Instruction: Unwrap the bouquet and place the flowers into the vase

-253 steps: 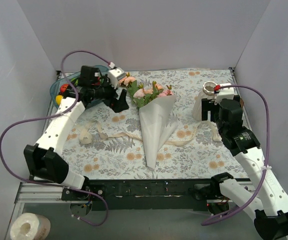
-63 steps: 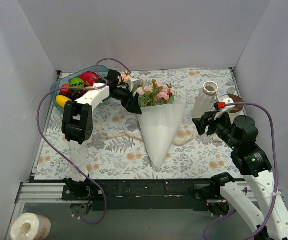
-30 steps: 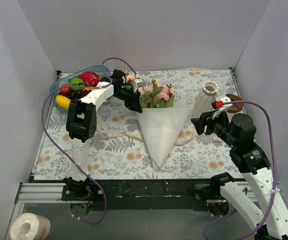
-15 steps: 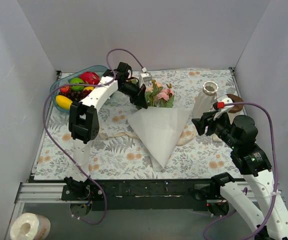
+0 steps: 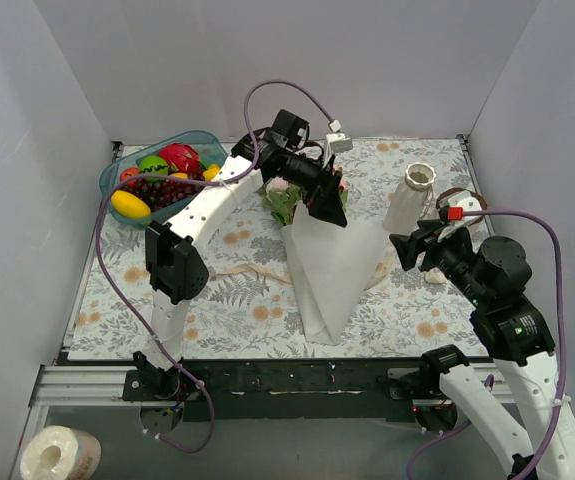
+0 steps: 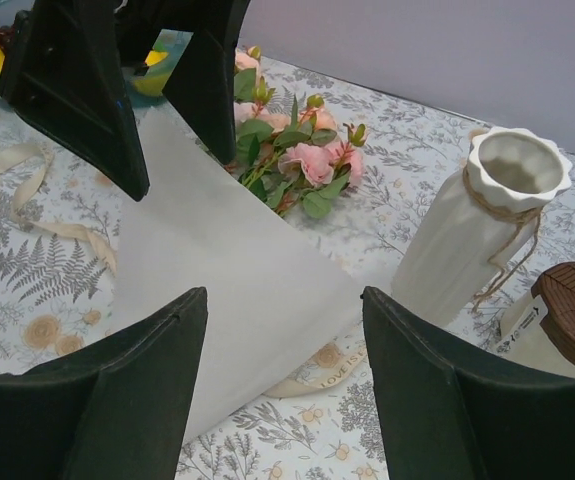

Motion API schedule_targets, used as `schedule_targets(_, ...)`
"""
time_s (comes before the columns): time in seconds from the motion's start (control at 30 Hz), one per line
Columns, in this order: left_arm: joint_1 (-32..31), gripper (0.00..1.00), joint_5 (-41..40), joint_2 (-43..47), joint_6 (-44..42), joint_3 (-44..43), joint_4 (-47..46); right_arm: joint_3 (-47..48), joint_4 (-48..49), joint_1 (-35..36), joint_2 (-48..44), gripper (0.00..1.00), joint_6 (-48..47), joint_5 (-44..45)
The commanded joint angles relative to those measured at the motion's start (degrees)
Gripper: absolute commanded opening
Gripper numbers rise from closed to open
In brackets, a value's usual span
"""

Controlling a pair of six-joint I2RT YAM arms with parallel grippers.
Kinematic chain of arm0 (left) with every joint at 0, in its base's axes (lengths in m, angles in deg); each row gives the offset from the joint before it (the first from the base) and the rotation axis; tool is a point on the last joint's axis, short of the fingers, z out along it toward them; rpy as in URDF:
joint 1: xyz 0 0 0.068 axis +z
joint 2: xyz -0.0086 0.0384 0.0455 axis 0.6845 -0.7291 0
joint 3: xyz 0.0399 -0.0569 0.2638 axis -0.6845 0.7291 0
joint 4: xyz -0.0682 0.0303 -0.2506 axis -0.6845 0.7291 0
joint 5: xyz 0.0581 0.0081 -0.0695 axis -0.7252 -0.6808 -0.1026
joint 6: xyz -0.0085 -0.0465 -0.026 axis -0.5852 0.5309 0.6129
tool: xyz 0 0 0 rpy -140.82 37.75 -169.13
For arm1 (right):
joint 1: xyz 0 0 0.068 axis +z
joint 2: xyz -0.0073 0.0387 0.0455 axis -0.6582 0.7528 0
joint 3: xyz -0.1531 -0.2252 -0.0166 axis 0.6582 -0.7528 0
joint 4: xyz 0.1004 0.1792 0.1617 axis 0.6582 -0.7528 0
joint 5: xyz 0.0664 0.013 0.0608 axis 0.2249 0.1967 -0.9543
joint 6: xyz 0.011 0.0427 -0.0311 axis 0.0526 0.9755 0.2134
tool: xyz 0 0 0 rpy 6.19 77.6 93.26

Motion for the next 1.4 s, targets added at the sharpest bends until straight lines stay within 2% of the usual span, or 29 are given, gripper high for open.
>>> schedule_targets(0.0, -0.8, 0.98, 2.3, 3.8, 10.2, -5.8, -5.3, 4.9, -0.6, -0.1, -0.5, 0.72, -1.7, 2.1)
schedule_targets(0.17, -0.9, 0.98, 4.0, 3.7, 17.1, -9.6, -10.4, 8.6, -2.7, -0.1, -0.1, 0.75, -3.2, 3.9)
schedule_targets(0.27, -0.7, 0.98, 3.3, 4.8, 16.9, -9.2, -10.4, 10.4, -3.0, -0.1, 0.3, 0.76, -3.8, 5.1)
schedule_targets(0.3, -0.5, 0.98, 0.3, 5.5, 14.3, -8.9, -9.4, 10.9, -3.0, -0.1, 0.5, 0.76, -3.9, 5.3)
schedule_targets(0.37, -0.1, 0.98, -6.2, 9.2, 12.5, -2.7, -10.9, 11.9, -2.8, -0.1, 0.9, 0.77, -3.7, 5.1)
schedule_targets(0.4, -0.1, 0.98, -11.2, 10.5, 11.2, 1.2, -14.9, 12.0, -2.5, -0.1, 1.0, 0.77, -3.5, 4.6)
schedule_targets(0.43, -0.2, 0.98, -20.8, 11.2, 10.1, 6.4, -16.1, 12.1, -1.9, -0.2, 1.0, 0.77, -3.3, 4.4)
schedule_targets(0.53, -0.1, 0.98, -29.6, 7.3, 6.9, 8.3, -14.5, 11.8, -0.8, -0.1, 1.1, 0.76, -2.5, 3.2)
schedule_targets(0.6, -0.1, 0.98, -28.9, 3.1, 5.0, 8.0, -12.9, 11.4, -0.8, -0.1, 1.3, 0.77, -2.1, 2.8)
schedule_targets(0.77, -0.2, 0.98, -31.6, -1.4, 3.4, 9.3, -18.2, 10.1, -0.9, -0.1, 0.5, 0.76, -1.7, 2.5)
schedule_targets(0.9, -0.2, 0.98, -32.8, -5.3, -0.3, 9.1, -16.6, 8.6, -1.2, 0.0, 0.3, 0.76, -1.6, 2.3)
schedule_targets(0.97, -0.2, 0.97, -33.2, -5.6, -1.4, 10.3, -16.2, 8.1, -1.5, -0.1, 0.2, 0.76, -1.7, 2.5)
schedule_targets(1.07, -0.2, 0.89, -30.2, -6.6, -4.0, 8.7, -12.2, 6.1, -0.5, -0.1, -0.4, 0.77, -1.9, 3.2)
schedule_targets(1.23, 0.1, 0.89, -26.9, -5.2, -5.7, 9.0, -11.5, 9.8, -1.7, -0.1, 4.4, 0.76, -2.3, -1.1)
schedule_targets(1.33, 0.5, 0.77, -25.5, -6.8, -5.6, 6.7, -10.4, 12.0, -0.9, -0.1, 4.9, 0.75, -1.4, -2.3)
schedule_targets(1.37, 0.8, 0.69, -24.7, -8.2, -5.4, 6.1, -9.7, 12.9, -0.8, -0.1, 4.9, 0.75, -1.1, -2.4)
